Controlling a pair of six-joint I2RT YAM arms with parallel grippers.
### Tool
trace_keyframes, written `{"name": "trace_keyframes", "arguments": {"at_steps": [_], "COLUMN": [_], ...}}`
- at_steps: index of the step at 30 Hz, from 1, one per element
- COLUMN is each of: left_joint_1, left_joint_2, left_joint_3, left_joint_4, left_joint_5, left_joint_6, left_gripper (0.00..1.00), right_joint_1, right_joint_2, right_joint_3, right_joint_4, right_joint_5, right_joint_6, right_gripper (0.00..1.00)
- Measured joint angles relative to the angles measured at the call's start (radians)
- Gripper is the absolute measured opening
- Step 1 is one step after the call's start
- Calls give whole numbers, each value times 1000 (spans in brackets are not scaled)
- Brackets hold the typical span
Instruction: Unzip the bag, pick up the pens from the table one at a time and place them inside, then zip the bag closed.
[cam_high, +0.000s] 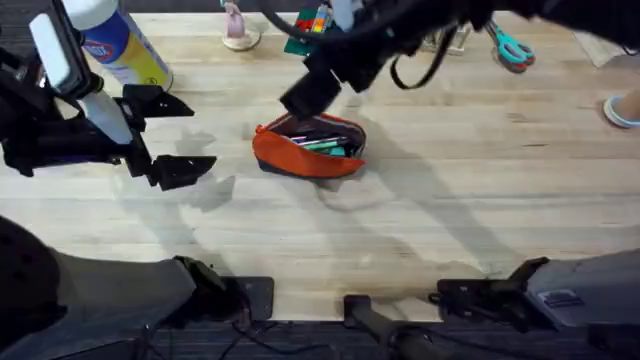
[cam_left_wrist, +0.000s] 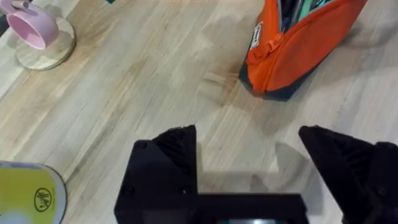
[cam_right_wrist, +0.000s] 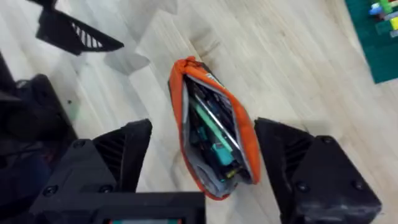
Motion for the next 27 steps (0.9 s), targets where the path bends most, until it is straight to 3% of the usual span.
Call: {"name": "trace_keyframes", "arguments": {"at_steps": [14,27], "left_joint_1": [0,0], "left_joint_2": [0,0], "left_joint_3": [0,0], "left_joint_4": [0,0], "left_joint_5": [0,0], "left_joint_6": [0,0], "left_gripper": [993,993], "right_joint_1": [104,180], "right_joint_2": [299,446], "right_joint_3": [436,499], "right_joint_4": [-254,-208], "right_joint_5": [-11,10], "right_joint_6": [74,91], "right_gripper": [996,997]}}
